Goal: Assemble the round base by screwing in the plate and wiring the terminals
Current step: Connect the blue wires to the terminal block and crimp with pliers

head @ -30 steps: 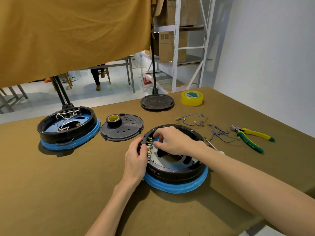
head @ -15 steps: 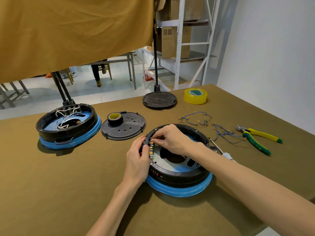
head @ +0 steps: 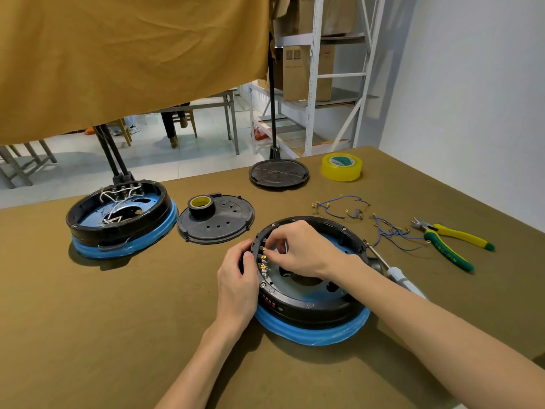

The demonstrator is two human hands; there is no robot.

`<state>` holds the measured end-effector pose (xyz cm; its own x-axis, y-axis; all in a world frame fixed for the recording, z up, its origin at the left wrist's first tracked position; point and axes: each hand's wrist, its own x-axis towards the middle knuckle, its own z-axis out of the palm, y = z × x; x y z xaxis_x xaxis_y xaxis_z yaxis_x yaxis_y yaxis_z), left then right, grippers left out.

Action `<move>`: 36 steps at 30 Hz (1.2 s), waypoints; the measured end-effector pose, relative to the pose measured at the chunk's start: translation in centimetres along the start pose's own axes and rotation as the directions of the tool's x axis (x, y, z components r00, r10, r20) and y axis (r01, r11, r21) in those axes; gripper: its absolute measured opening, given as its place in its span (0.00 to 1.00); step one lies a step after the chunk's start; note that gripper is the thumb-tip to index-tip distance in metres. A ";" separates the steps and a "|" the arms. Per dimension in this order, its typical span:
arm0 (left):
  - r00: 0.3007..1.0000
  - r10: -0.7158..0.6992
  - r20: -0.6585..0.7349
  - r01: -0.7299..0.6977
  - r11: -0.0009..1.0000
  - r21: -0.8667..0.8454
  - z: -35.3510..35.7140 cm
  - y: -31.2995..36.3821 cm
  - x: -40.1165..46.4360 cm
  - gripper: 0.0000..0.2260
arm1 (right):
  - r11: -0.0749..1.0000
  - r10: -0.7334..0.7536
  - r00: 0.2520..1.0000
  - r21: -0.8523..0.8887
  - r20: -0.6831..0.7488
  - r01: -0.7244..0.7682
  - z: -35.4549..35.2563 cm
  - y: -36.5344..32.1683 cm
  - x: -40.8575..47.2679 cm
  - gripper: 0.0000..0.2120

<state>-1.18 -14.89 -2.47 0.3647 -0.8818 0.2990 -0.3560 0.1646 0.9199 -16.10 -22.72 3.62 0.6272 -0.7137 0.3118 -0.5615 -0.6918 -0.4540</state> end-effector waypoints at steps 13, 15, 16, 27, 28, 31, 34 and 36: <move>0.995 0.039 -0.091 -0.034 0.998 0.060 -0.1 0.1 -0.1 0.09 | 0.994 0.015 1.000 0.112 0.024 -0.018 0.3 0.0 0.5 0.06; 0.996 -0.002 -0.092 0.007 0.998 0.056 -0.1 0.2 -0.5 0.10 | 0.993 0.054 0.998 0.109 -0.013 -0.053 0.3 -0.1 0.1 0.06; 0.995 -0.011 -0.099 0.017 0.998 0.065 -0.1 0.2 -0.7 0.12 | 0.991 0.068 0.998 0.119 -0.018 -0.066 0.2 -0.1 -0.2 0.05; 0.974 -0.006 -0.228 0.029 0.995 0.094 -0.6 1.7 -1.8 0.03 | 0.992 -0.021 0.999 0.128 0.050 0.014 0.3 -1.1 -0.9 0.07; 0.973 -0.012 -0.232 0.036 0.994 0.099 -0.6 1.8 -1.8 0.04 | 0.990 -0.018 0.999 0.143 0.045 0.011 0.4 -1.0 -0.9 0.07; 0.968 -0.013 -0.250 0.041 0.993 0.107 -0.6 2.3 -1.8 0.05 | 0.990 -0.003 0.999 0.144 0.038 -0.003 0.6 -0.9 -0.7 0.07; 0.966 -0.039 -0.257 0.074 0.989 0.130 -0.5 2.6 -1.9 0.06 | 0.986 0.037 0.999 0.164 0.037 -0.043 0.5 -0.8 -0.8 0.06; 0.972 -0.031 -0.232 0.070 0.984 0.162 -0.9 2.7 -2.1 0.05 | 0.983 0.071 0.997 0.167 0.024 -0.074 0.5 -0.9 -1.2 0.06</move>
<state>-2.17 -12.18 -0.38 0.5651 -0.7600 0.3209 -0.4641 0.0287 0.8853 -16.06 -21.20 3.25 0.5983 -0.7584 0.2587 -0.5084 -0.6088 -0.6090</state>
